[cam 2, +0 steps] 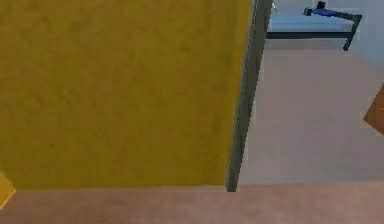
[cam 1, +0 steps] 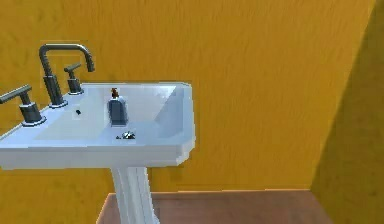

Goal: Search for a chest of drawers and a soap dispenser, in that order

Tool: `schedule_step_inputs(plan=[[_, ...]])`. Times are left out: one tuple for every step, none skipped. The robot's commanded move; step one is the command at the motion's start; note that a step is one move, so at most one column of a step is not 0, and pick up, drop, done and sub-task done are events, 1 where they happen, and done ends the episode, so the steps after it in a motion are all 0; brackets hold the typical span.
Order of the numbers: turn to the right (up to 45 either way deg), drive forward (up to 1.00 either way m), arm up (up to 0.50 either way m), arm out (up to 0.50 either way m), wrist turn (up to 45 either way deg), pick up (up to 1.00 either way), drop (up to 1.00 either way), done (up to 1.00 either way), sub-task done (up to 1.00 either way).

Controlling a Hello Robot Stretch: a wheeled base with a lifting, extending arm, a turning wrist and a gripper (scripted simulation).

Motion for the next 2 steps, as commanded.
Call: schedule_step_inputs(plan=[[-21.0, 0.0, 0.0, 0.0, 0.0, 0.0, 0.0, 0.0, 0.0], [0.0, 0.0, 0.0, 0.0, 0.0, 0.0, 0.0, 1.0, 0.0]])
